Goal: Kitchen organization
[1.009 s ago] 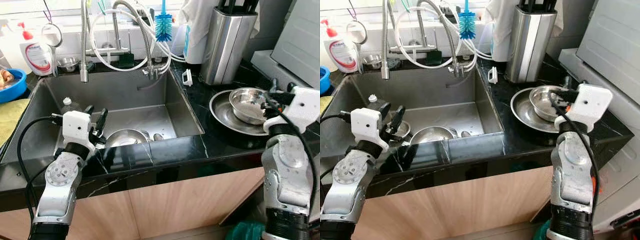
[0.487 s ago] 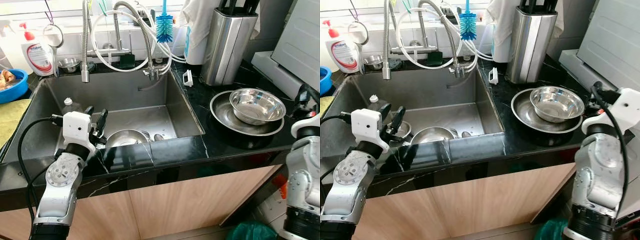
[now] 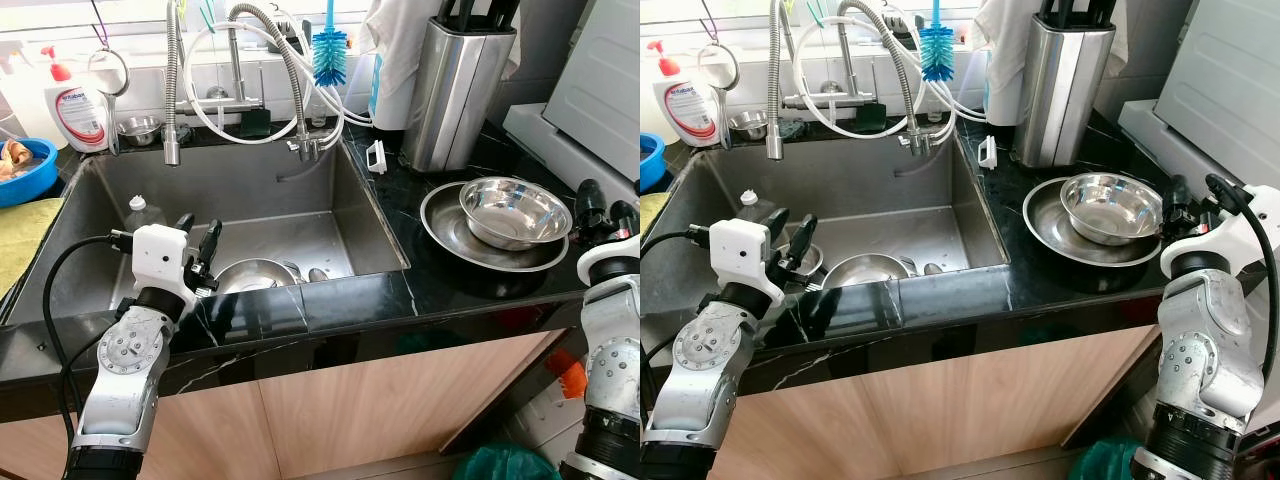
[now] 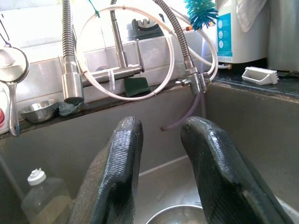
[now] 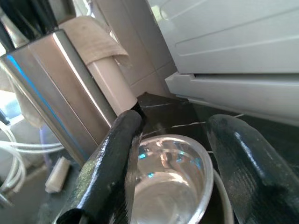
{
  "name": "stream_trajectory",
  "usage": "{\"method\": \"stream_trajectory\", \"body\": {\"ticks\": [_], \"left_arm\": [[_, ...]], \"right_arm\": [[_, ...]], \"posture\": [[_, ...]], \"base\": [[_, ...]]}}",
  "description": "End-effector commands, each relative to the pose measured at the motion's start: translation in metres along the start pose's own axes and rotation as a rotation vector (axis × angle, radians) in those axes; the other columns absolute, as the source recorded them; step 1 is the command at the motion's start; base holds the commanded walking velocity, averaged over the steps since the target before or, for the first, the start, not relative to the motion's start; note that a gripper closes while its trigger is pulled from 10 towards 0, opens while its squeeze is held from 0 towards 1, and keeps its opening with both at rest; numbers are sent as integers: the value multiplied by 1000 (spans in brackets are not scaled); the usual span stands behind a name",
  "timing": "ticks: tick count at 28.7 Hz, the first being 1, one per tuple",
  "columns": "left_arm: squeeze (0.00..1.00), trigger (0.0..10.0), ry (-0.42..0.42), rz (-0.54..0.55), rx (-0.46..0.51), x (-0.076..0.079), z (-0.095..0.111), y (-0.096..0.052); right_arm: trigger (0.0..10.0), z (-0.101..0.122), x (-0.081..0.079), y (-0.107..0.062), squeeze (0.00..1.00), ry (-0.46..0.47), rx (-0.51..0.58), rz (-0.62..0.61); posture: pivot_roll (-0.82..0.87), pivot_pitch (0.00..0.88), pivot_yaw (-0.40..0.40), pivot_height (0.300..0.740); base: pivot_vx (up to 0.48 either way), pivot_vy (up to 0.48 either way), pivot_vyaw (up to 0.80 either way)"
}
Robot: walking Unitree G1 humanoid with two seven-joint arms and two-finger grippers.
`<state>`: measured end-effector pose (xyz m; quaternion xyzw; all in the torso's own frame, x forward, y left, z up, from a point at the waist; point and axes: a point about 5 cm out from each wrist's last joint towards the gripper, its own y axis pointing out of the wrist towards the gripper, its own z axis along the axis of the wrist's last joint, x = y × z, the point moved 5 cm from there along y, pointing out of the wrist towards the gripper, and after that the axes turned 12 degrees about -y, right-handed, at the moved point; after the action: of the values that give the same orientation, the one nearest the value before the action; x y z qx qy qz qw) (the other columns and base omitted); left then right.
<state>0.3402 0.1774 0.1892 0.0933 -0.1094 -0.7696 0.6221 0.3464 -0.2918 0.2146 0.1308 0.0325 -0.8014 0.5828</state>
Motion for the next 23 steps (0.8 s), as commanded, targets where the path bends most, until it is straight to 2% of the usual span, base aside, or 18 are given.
{"method": "stream_trajectory", "body": {"ticks": [1, 5, 9, 12, 16, 20, 23], "left_arm": [[0, 10000, 22, -3, -4, 1, 1, 2], [0, 10000, 25, -4, -7, 0, 1, 1], [0, 10000, 25, -4, -14, 0, -1, 0], [0, 10000, 22, -8, -15, 1, -1, 0], [0, 10000, 20, -8, -16, 1, -2, 1], [0, 10000, 21, -7, -17, 1, -2, 1], [0, 10000, 23, -5, -16, 0, -2, 1]], "right_arm": [[10000, 1, 3, 3, 0, 64, -13, -23], [10000, -1, 15, 6, 0, 71, -42, -110], [10000, -8, 27, 8, 0, -81, -121, -166], [10000, -12, 31, 9, 0, -128, -151, -178], [10000, -15, 32, 14, 0, -194, -179, -147], [10000, -19, 24, 21, 0, -269, -190, -39], [10000, -19, 25, 23, 0, -256, -180, -16]], "posture": [[37, 0, -26, 740], [41, 4, -26, 740], [36, 7, -23, 740], [35, 9, -25, 740], [33, 10, -25, 740], [36, 9, -26, 740], [39, 10, -26, 740]], "base": [[0, 0, 0], [0, 0, 0], [0, 0, 0], [0, 0, 0], [0, 0, 0], [0, 0, 0], [0, 0, 0]]}}
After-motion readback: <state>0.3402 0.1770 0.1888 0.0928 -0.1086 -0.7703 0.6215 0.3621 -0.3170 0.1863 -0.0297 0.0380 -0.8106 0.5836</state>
